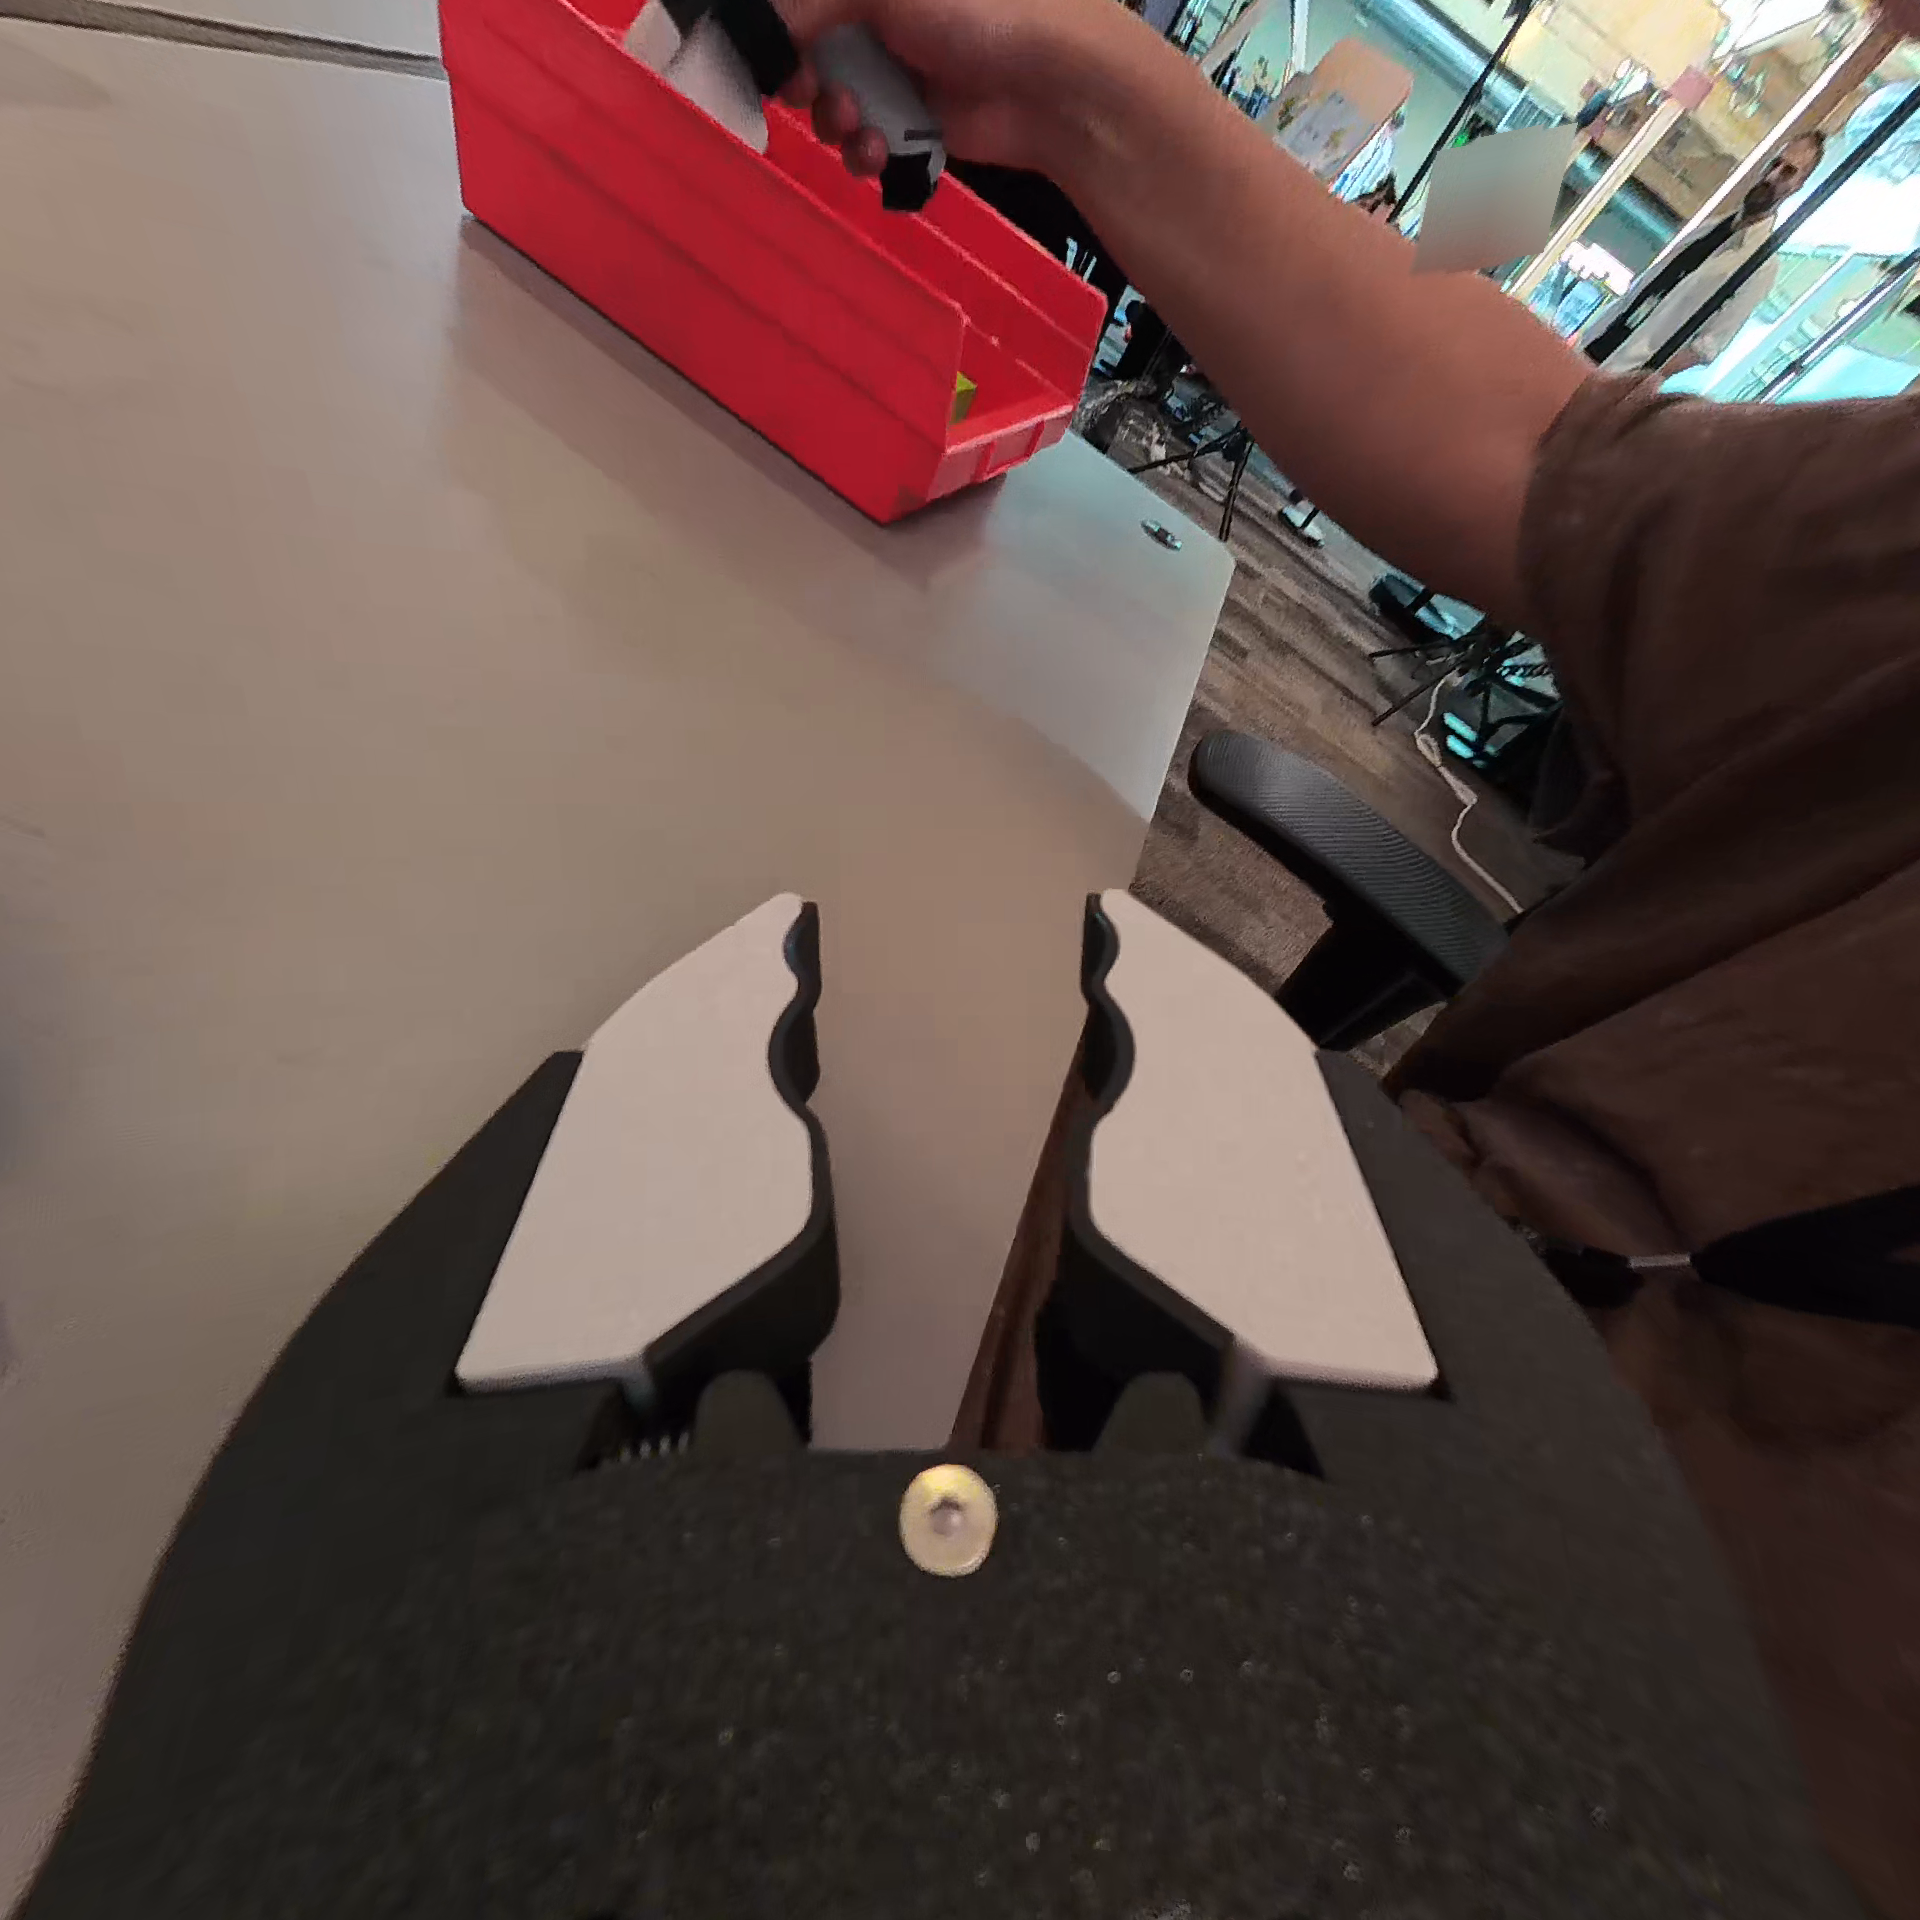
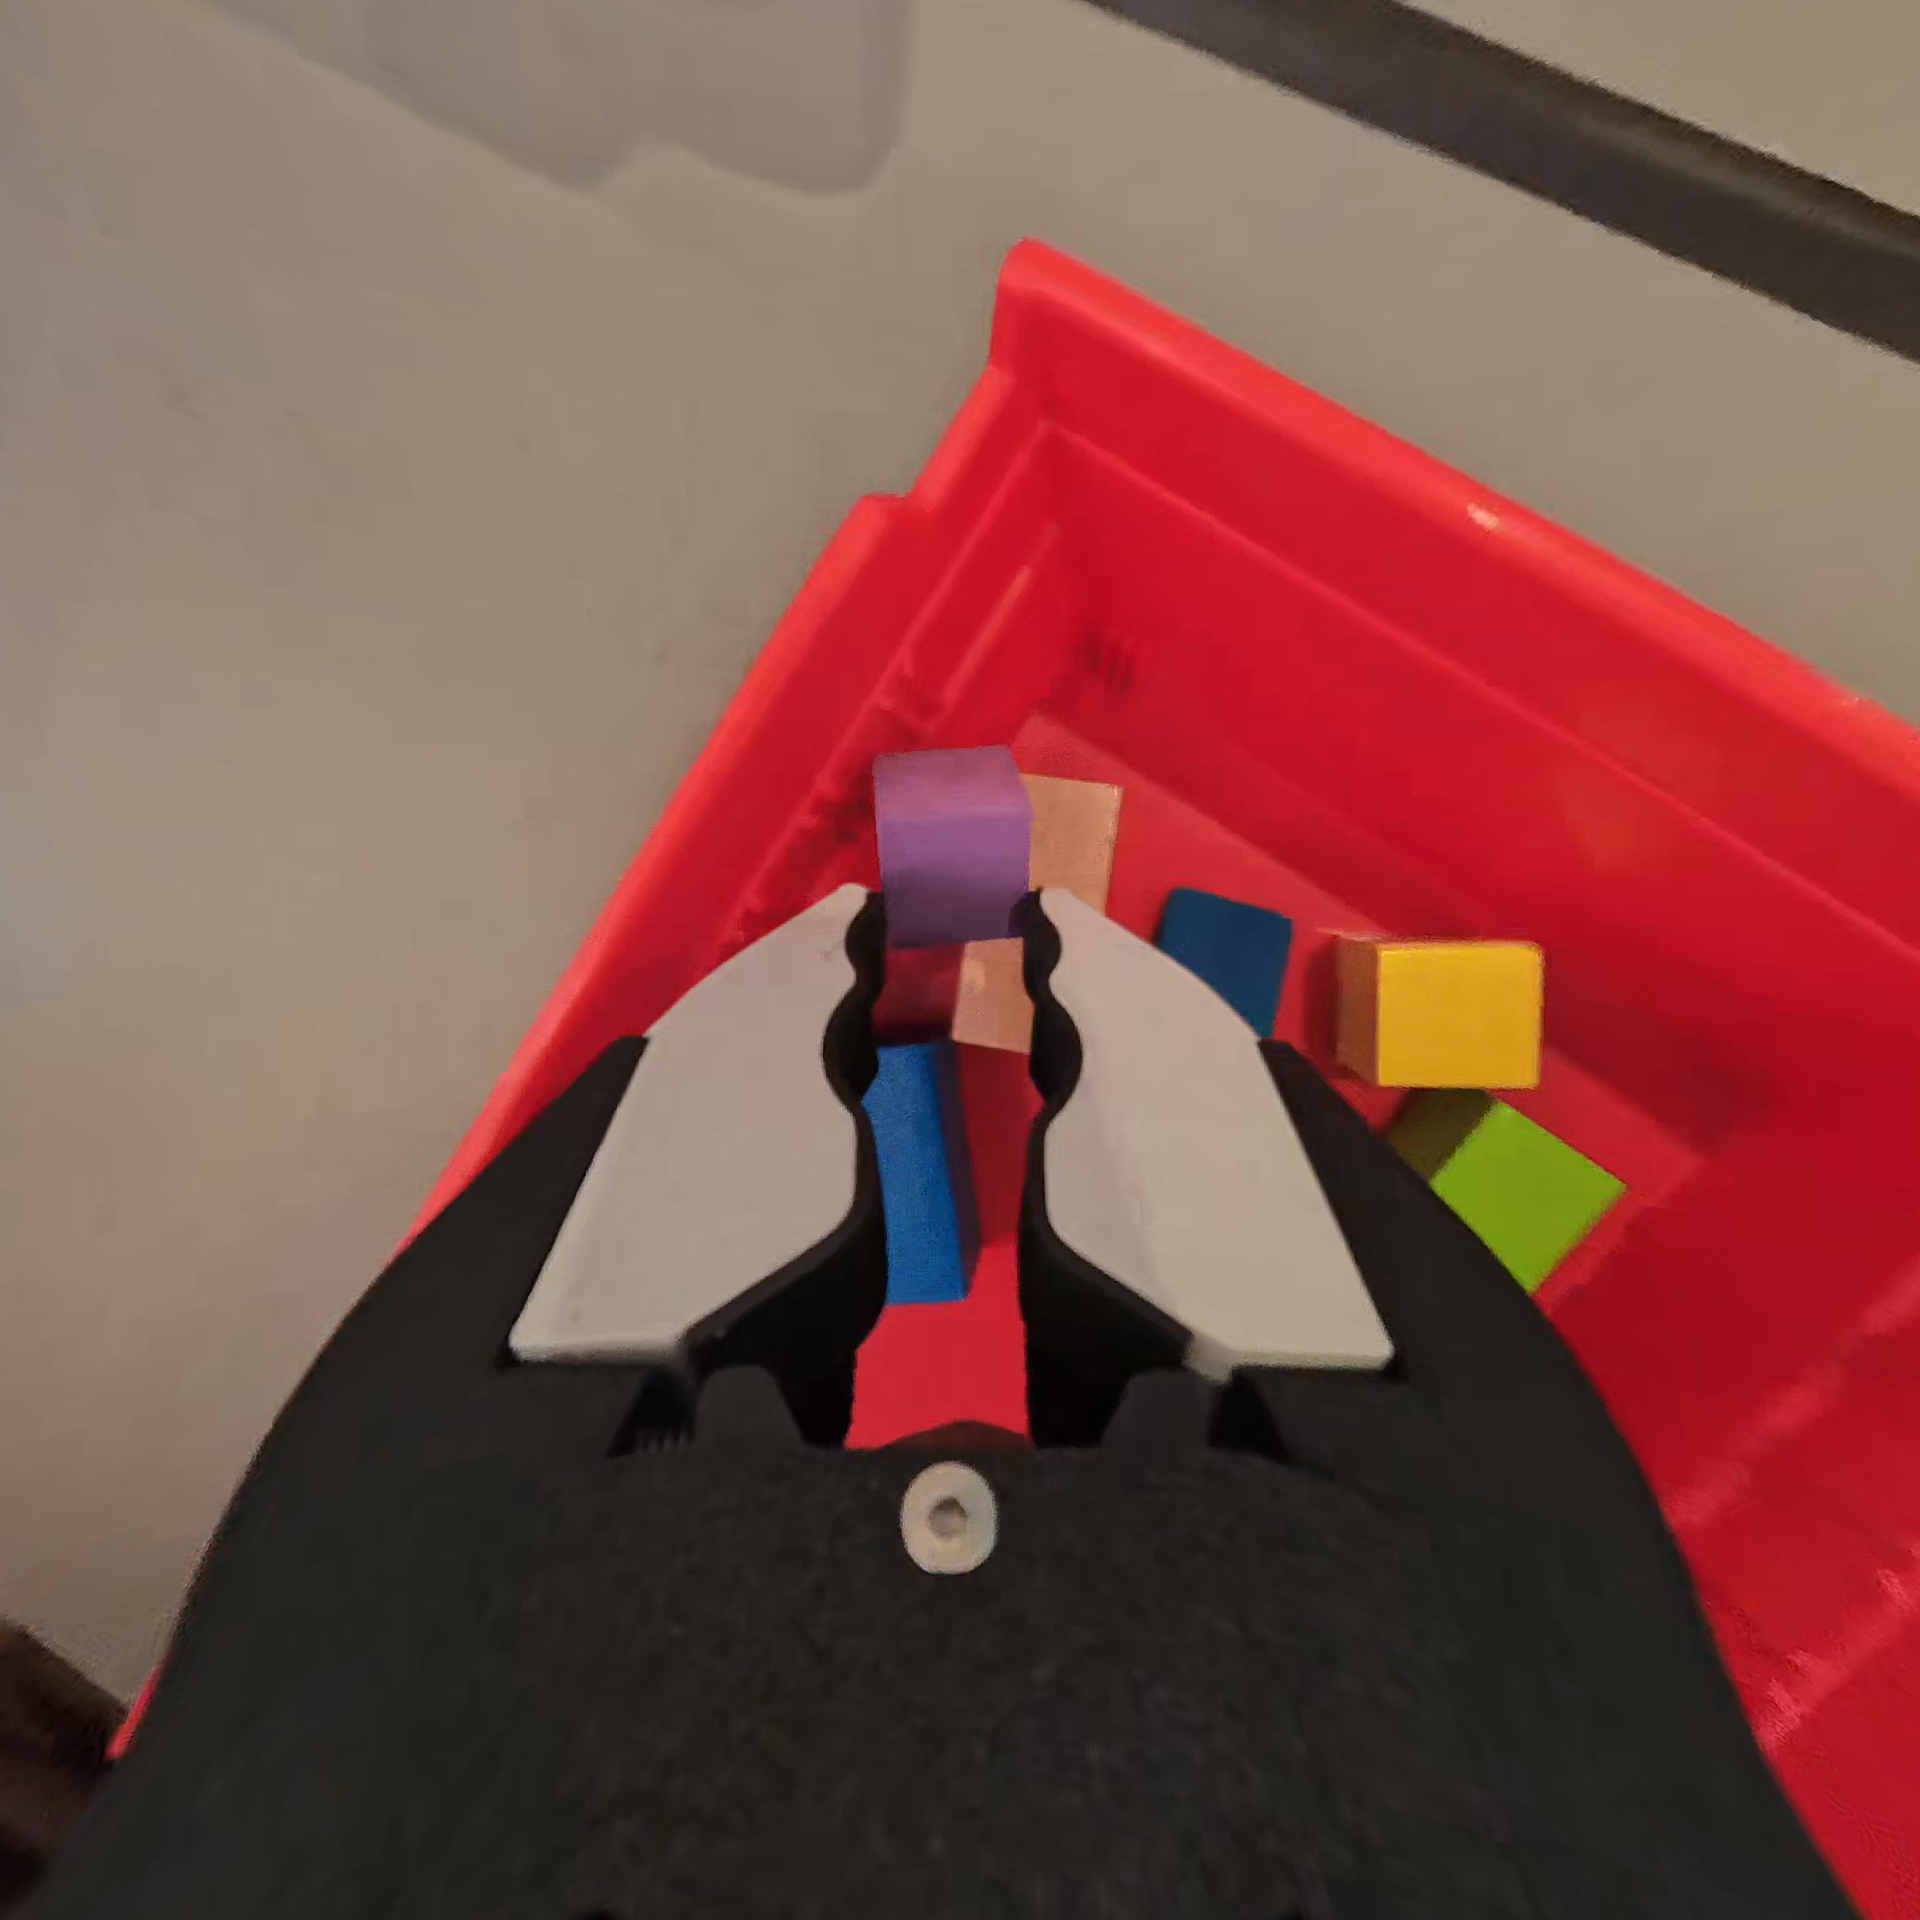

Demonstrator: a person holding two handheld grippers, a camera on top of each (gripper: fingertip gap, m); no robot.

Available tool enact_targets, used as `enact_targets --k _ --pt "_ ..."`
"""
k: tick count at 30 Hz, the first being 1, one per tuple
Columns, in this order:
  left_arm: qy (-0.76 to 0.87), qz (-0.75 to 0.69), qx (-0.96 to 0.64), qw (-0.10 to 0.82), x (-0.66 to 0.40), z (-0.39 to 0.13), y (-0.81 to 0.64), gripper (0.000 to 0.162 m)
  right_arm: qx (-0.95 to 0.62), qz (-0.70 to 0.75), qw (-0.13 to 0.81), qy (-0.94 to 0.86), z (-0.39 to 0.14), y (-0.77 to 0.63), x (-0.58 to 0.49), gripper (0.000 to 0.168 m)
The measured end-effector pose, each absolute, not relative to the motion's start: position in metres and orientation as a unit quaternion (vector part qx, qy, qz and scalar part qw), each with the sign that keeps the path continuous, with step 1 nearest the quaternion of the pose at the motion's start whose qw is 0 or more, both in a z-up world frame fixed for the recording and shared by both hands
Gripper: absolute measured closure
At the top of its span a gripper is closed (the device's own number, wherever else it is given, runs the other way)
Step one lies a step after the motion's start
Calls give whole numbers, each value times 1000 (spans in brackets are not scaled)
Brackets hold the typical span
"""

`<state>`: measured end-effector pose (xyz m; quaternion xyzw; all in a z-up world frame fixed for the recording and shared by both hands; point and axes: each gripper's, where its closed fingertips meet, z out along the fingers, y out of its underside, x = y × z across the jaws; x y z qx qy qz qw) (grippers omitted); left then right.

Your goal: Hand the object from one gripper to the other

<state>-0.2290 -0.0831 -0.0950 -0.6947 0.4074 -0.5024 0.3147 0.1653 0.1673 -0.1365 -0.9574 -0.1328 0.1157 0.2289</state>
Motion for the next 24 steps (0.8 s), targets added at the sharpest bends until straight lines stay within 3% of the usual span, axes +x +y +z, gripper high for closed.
enact_targets --k 8,17,21,24 --pt "380 -539 -692 292 -231 -90 -81 114 -969 37 140 -199 -148 152 172 143" --pt "403 -507 -702 297 -229 -100 -84 114 -974 1 101 -203 -149 155 181 143" --pt "403 -513 -699 294 -229 -98 -86 114 -972 -26 141 -188 -133 157 188 114" --pt "409 -495 -704 303 -234 -102 -83 114 -950 -52 262 -164 -76 148 184 112"
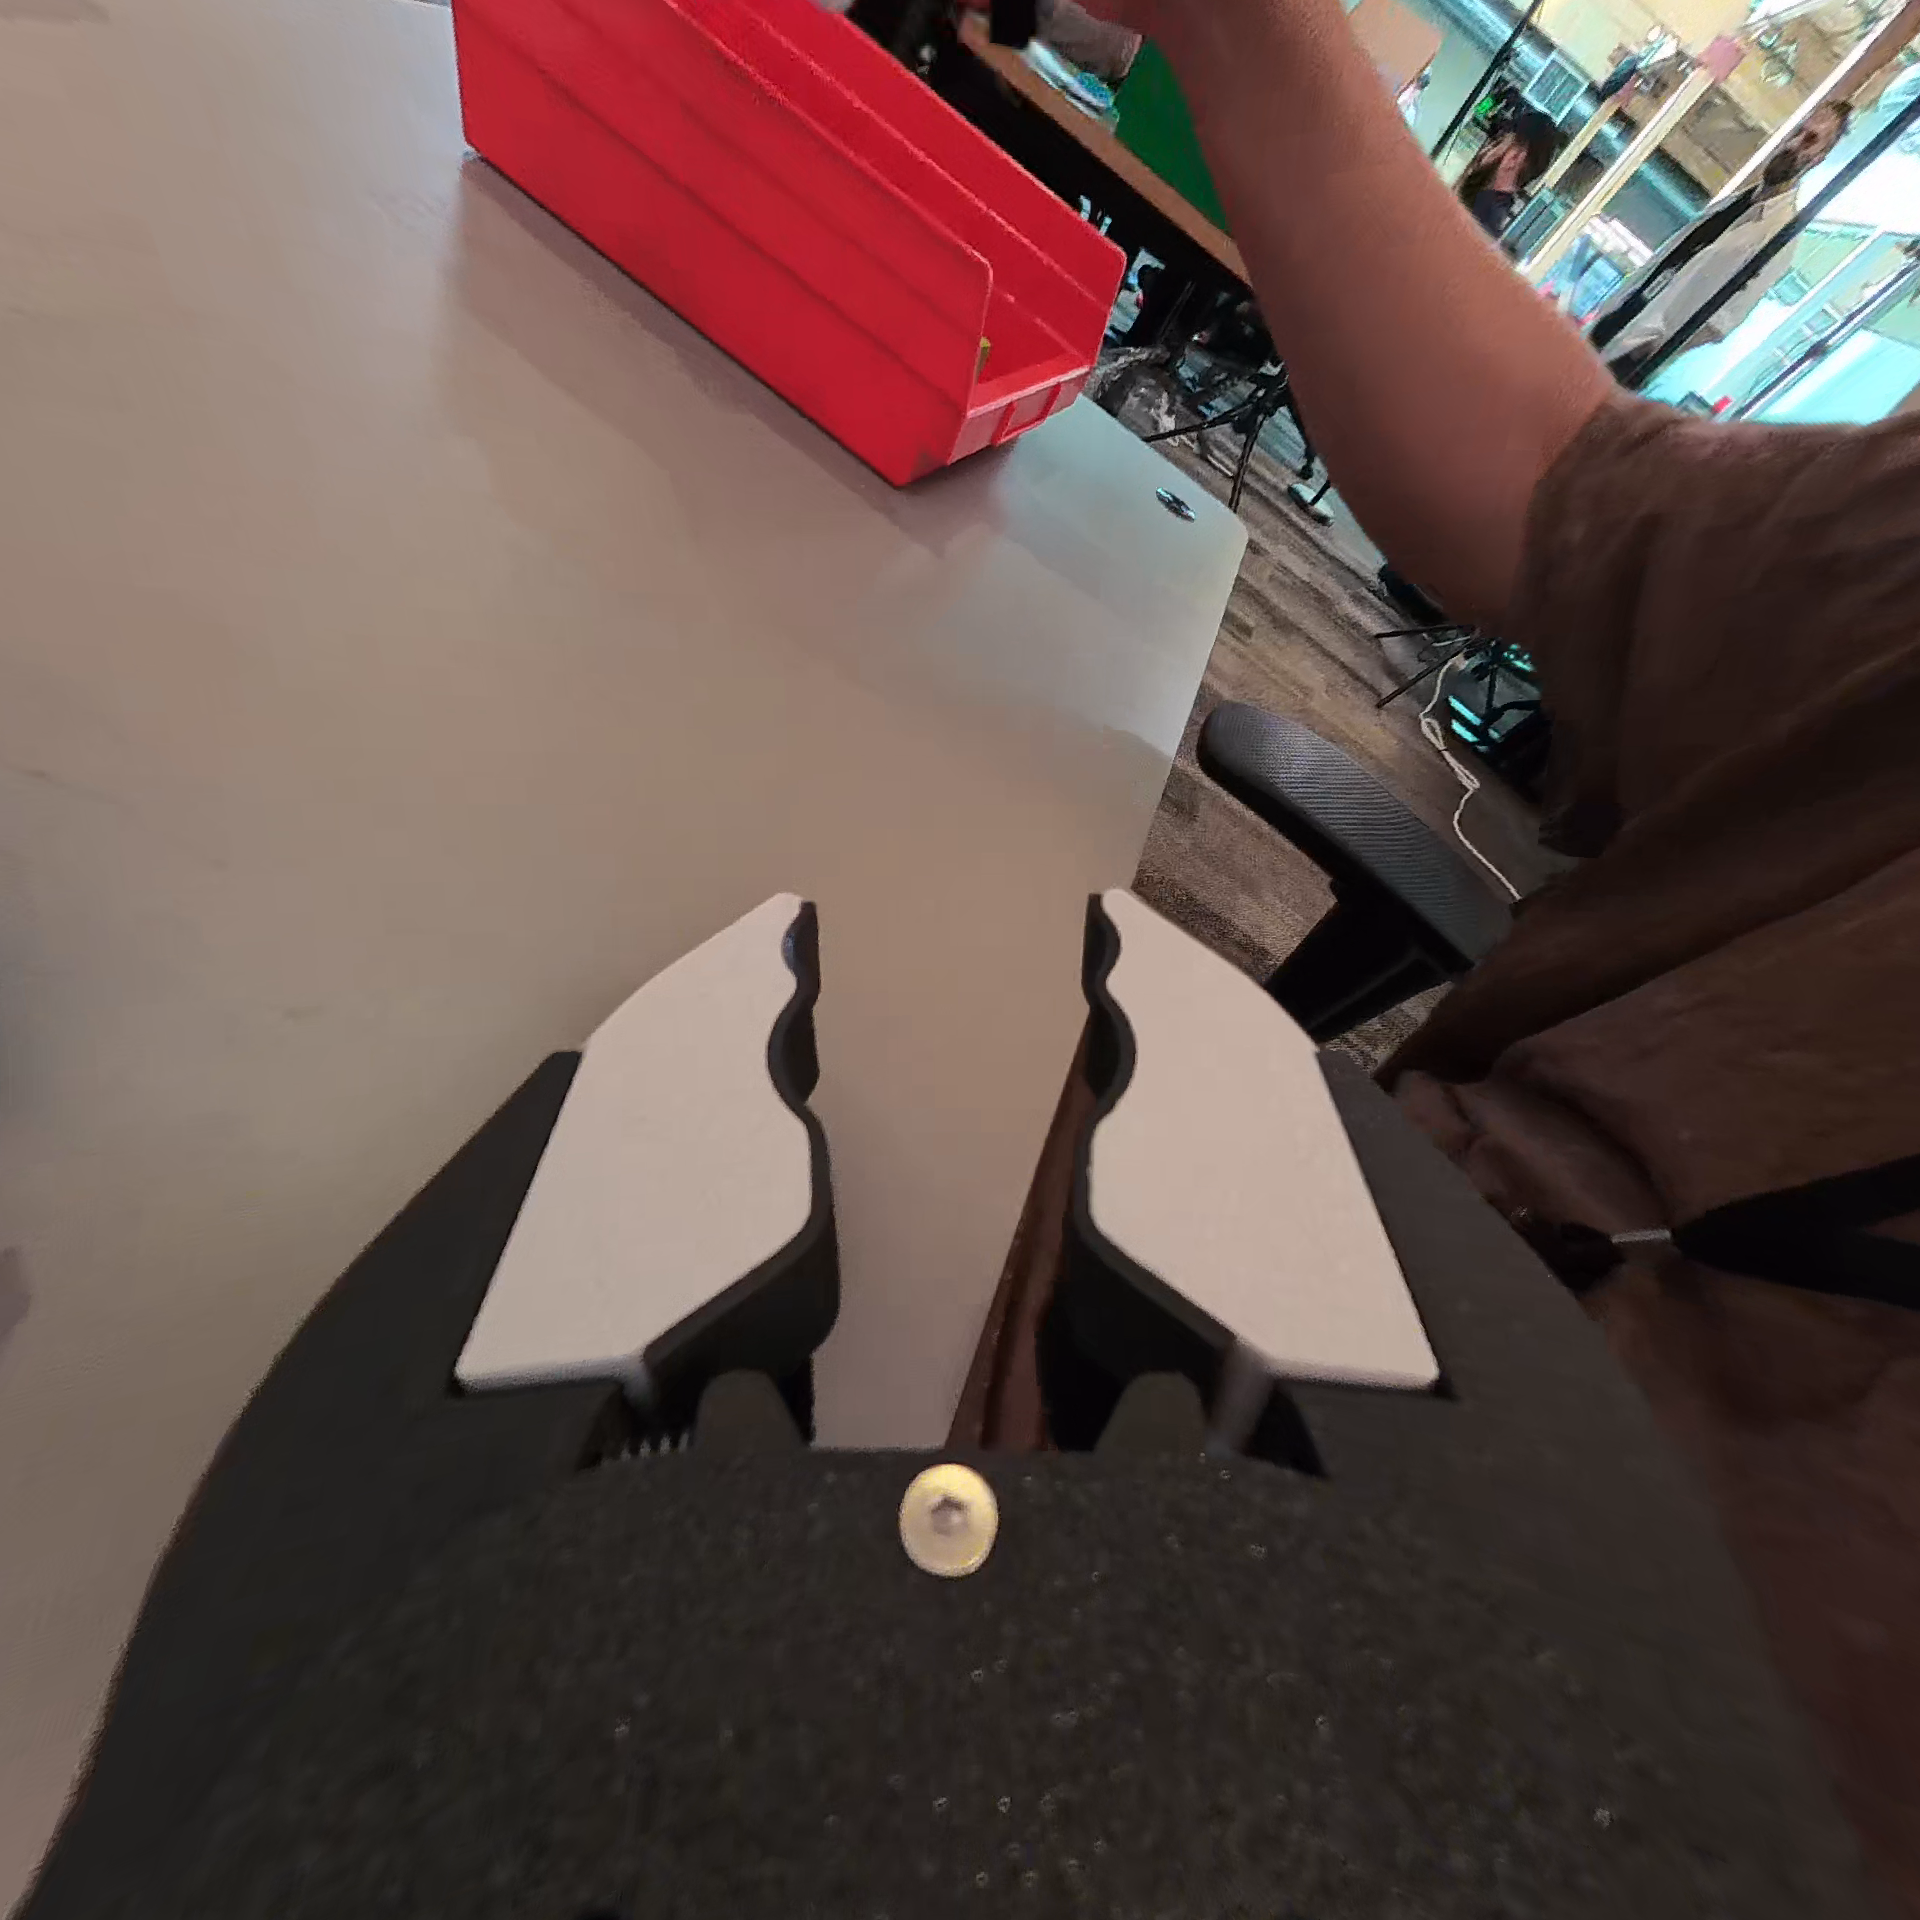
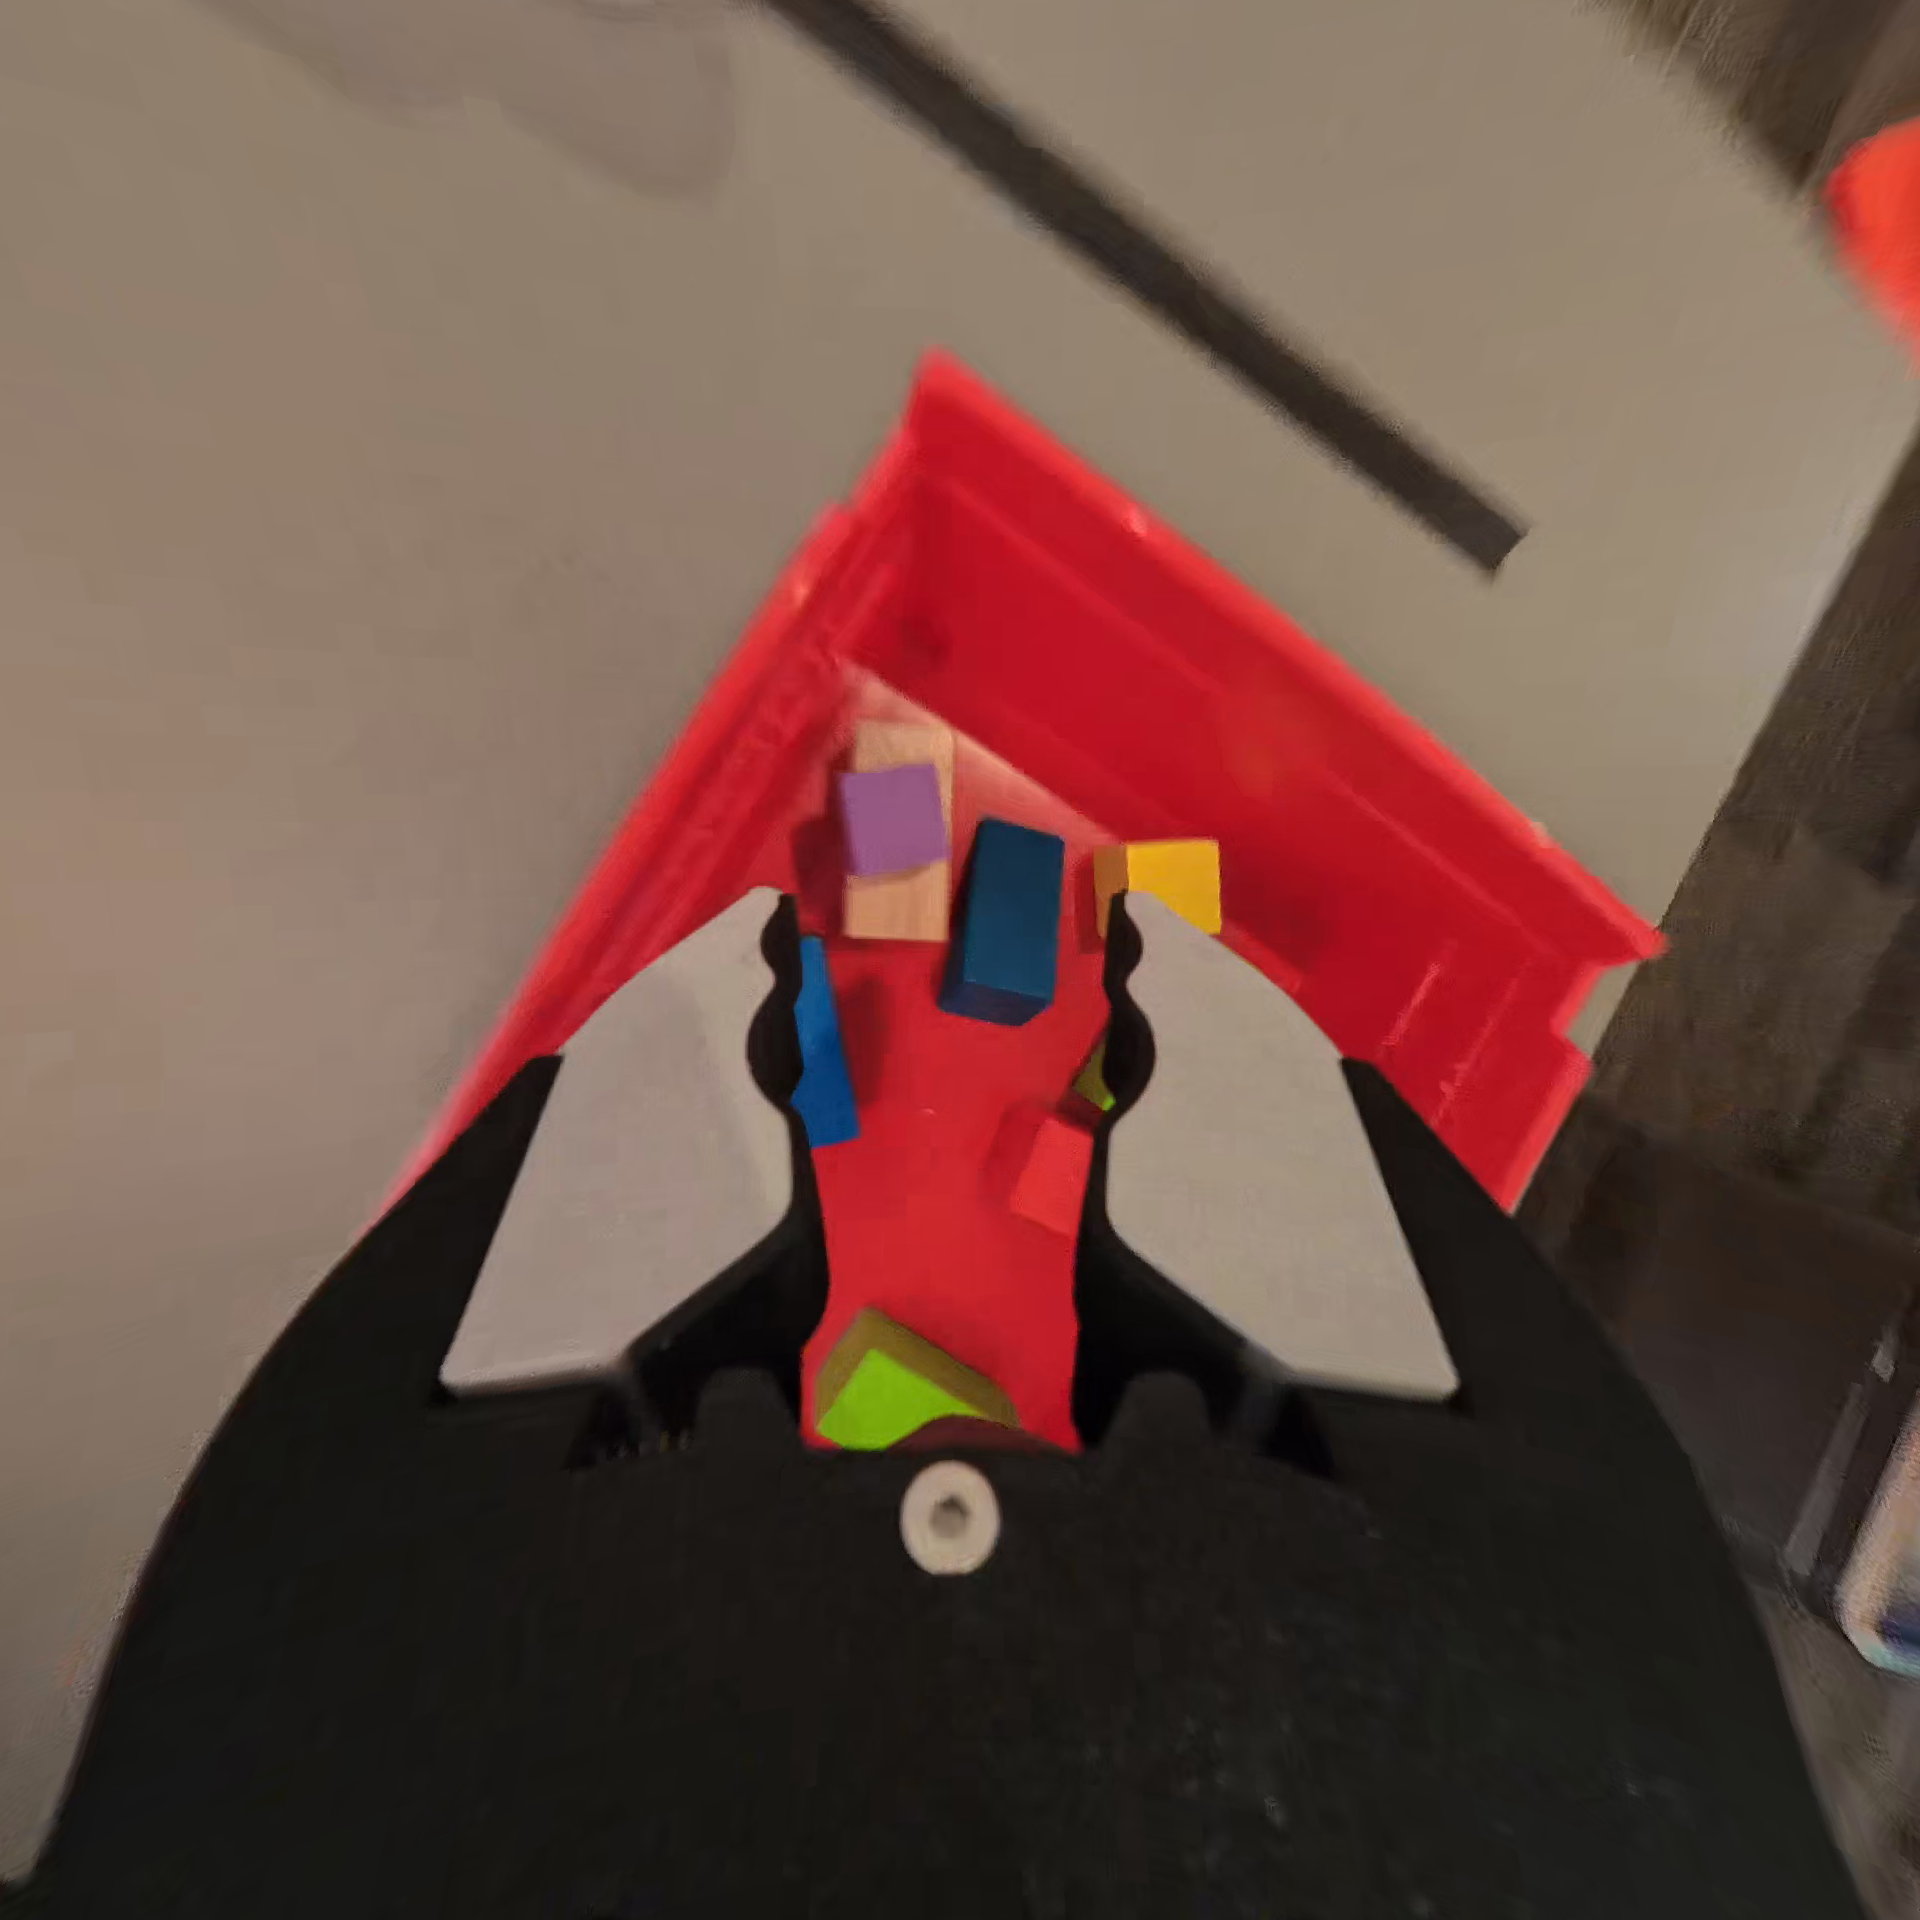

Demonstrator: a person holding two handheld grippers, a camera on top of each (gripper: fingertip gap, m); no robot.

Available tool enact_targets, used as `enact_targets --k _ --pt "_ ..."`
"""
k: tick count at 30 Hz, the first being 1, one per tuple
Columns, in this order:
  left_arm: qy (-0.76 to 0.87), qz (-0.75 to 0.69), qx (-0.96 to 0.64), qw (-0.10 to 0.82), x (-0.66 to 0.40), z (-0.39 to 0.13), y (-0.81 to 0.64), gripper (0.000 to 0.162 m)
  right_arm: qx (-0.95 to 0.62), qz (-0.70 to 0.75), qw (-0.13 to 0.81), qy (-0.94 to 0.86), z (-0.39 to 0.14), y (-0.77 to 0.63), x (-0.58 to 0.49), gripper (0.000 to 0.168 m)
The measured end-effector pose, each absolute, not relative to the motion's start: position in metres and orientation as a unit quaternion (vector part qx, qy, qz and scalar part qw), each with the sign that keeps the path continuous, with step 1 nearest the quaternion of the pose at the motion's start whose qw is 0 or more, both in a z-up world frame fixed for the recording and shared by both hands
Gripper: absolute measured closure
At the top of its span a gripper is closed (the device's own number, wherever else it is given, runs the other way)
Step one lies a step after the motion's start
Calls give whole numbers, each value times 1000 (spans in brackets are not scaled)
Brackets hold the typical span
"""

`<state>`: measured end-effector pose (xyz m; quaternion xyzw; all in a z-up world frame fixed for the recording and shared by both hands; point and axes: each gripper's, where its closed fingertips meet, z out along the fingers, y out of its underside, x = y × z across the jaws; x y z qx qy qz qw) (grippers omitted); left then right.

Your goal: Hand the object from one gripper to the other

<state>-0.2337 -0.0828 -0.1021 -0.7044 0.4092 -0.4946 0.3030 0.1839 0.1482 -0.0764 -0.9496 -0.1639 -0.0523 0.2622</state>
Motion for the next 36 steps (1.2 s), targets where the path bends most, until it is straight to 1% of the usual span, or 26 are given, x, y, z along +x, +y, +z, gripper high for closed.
enact_targets --k 2,4,6,8,10,11,13,15,17,21,23,26,30,36 --pt "408 -492 -701 317 -236 -97 -79 112 -910 -26 383 -155 -27 126 161 115" --pt "410 -474 -700 341 -240 -95 -72 111 -861 2 489 -142 6 88 138 116" --pt "414 -433 -716 358 -248 -101 -62 109 -809 51 567 -142 11 42 106 116" --pt "414 -387 -750 342 -260 -110 -53 112 -779 97 609 -114 -8 2 80 120" --pt "405 -396 -767 302 -269 -109 -53 107 -768 142 619 -83 -36 -30 56 120" --pt "400 -405 -770 287 -274 -105 -53 108 -766 157 619 -72 -48 -42 46 120" --pt "399 -394 -777 288 -288 -94 -43 108 -757 165 630 -57 -64 -60 31 119" --pt "416 -338 -789 299 -308 -90 -25 108 -761 158 624 -88 -79 -69 14 119" --pt "458 -267 -793 300 -327 -89 -4 109 -774 131 607 -124 -92 -73 5 115" --pt "557 -112 -776 273 -356 -103 47 110 -763 113 616 -159 -87 -72 0 116" --pt "600 -62 -758 248 -361 -113 69 110 -765 108 614 -159 -89 -72 1 115" --pt "641 -54 -741 195 -356 -129 88 115 -768 111 610 -159 -91 -74 1 116" --pt "661 -29 -736 144 -355 -147 108 115 -766 109 610 -169 -92 -74 1 115" --pt "688 -25 -717 105 -347 -168 111 115 -767 103 606 -182 -97 -74 -1 115"
